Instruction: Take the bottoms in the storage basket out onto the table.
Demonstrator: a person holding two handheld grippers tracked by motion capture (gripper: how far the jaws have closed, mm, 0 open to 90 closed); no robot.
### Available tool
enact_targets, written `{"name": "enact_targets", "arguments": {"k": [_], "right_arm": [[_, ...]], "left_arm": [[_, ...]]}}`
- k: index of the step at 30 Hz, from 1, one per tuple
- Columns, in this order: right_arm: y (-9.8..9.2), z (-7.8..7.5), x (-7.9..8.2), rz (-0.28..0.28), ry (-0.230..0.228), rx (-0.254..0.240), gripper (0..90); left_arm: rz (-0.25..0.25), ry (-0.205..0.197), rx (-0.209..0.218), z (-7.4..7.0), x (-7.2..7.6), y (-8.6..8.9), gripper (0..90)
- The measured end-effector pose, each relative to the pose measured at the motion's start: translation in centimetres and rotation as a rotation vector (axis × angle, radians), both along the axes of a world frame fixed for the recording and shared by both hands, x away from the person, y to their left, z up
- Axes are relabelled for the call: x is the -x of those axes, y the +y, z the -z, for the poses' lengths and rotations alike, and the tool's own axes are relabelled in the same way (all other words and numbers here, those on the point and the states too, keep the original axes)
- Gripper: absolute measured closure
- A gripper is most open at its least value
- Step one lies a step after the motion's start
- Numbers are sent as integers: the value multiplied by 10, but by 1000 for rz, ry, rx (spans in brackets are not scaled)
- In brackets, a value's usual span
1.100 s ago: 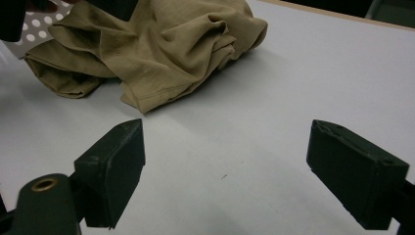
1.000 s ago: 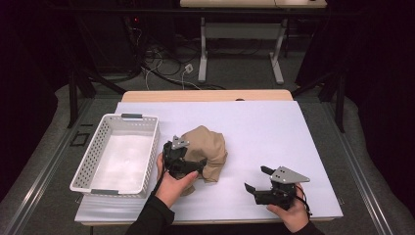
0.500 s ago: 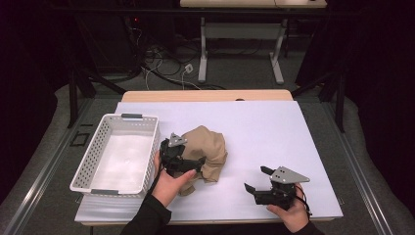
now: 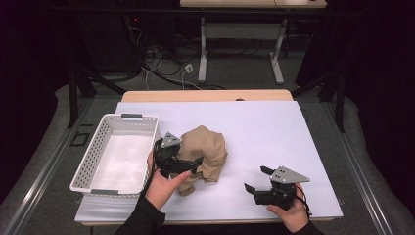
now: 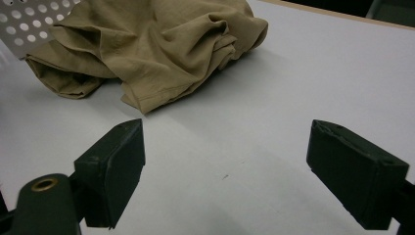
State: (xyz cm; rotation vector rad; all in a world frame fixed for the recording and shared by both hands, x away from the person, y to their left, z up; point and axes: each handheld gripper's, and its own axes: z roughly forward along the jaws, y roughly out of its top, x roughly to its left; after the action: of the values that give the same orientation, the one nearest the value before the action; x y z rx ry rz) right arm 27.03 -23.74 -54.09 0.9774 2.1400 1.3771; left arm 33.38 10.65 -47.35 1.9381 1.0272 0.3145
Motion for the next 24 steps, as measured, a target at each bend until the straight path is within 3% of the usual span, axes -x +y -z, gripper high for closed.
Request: {"name": "enact_targets", "arguments": {"k": [13, 24], "right_arm": [[0, 0, 0, 1, -5, 1, 141], [0, 0, 0, 3, -4, 0, 141]], "left_arm": [[-2, -43, 22, -15, 13, 14, 7], [-33, -78, 32, -25, 22, 35, 6]]}}
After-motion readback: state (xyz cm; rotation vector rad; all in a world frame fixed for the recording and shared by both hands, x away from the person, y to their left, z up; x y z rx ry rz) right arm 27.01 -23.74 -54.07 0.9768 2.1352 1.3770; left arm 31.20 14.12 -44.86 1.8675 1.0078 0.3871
